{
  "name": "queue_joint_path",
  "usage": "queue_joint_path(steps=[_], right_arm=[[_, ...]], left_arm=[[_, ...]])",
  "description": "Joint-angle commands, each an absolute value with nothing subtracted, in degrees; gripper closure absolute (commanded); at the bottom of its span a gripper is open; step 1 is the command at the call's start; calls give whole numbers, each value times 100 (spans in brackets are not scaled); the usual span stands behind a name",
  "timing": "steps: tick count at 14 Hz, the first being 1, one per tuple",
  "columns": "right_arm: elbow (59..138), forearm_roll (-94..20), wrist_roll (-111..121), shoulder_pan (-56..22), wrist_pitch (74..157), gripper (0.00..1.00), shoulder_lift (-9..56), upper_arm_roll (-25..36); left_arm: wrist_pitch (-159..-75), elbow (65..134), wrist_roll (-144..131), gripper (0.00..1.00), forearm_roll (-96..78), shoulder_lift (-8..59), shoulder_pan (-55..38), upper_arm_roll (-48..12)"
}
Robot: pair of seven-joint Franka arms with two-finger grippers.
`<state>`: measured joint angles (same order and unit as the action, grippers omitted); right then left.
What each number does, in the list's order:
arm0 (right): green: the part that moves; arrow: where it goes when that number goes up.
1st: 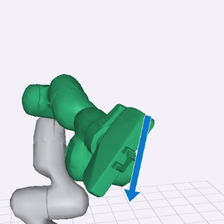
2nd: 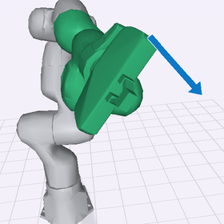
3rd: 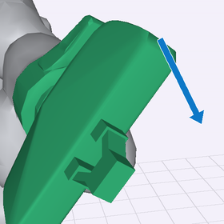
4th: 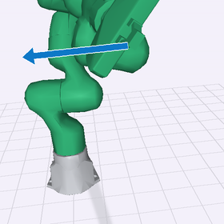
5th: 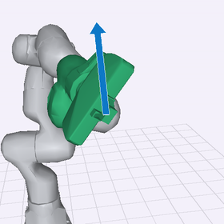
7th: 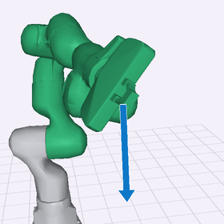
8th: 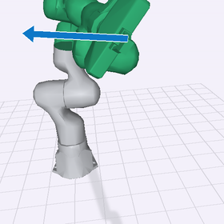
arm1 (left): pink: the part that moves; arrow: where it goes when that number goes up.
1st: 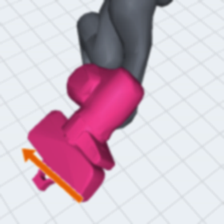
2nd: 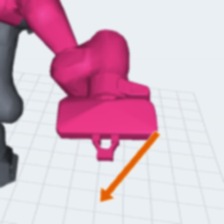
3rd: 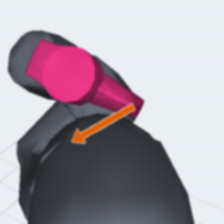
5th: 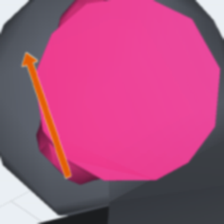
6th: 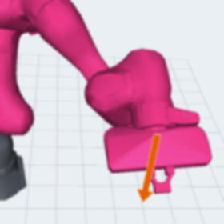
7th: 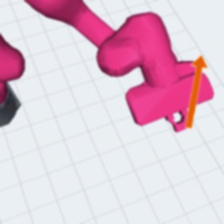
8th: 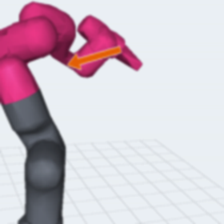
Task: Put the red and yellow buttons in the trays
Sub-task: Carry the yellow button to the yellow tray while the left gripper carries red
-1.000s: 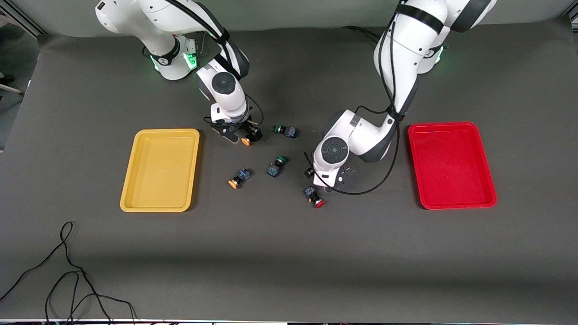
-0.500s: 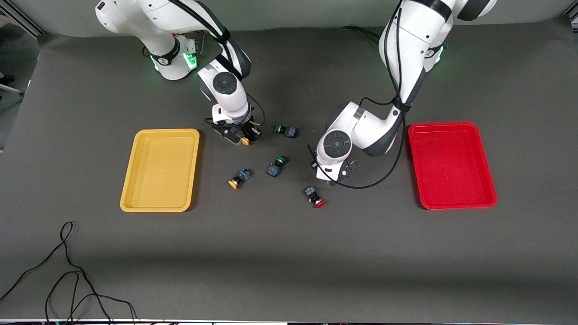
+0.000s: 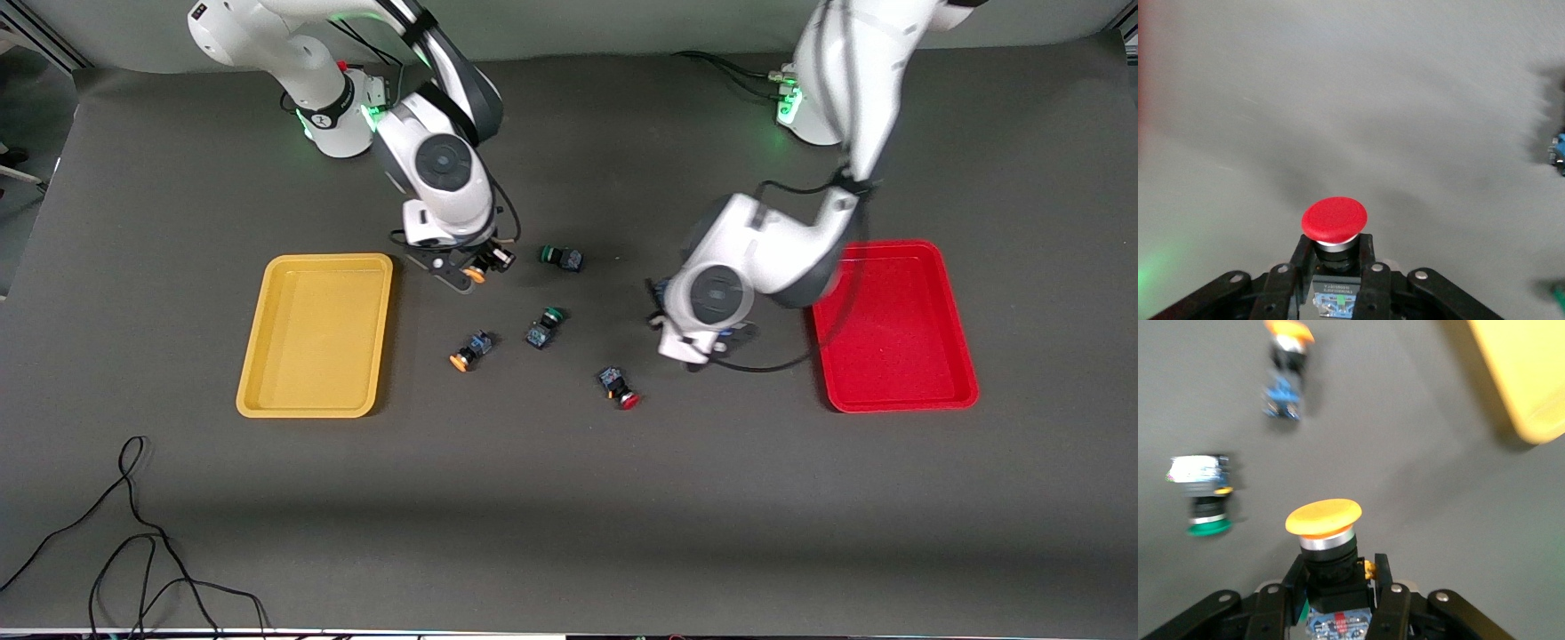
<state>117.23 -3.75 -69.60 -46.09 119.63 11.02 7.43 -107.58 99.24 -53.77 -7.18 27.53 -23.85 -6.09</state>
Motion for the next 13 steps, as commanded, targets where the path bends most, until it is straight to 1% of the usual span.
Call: queue_joint_path(steps=[1, 2, 4, 7, 9, 11, 12, 13], right_arm=[[11146, -413, -5464, -4641, 11173, 100, 871, 1203], [11066, -404, -4849, -4641, 11006, 100, 783, 1413], [11065, -369, -3584, -4641, 10969, 100, 607, 1913], [11109, -352, -1833, -4649, 10960, 100, 606, 2879], [11118, -317, -1260, -4649, 10986, 100, 711, 3460], [11214, -28, -1055, -4632, 11135, 100, 800, 3857], [11415, -9, -942, -4632, 11423, 100, 835, 3989], [11765, -35, -627, -4623, 11861, 100, 844, 4199]], left_arm=[[-9961, 10072, -4074, 100, -695, 2330, -1568, -624], [-9819, 10098, -3591, 100, -494, 2312, -1321, -624], [-9852, 10186, -2834, 100, 103, 2338, -751, -598], [-10010, 10563, -1830, 100, 596, 2286, -90, -598], [-10404, 11141, -1444, 100, 615, 2067, 175, -589], [-11141, 11993, -1336, 100, 650, 1733, 290, -589], [-11571, 12397, -1336, 100, 720, 1610, 290, -589], [-11862, 12593, -1336, 100, 721, 1608, 299, -580]])
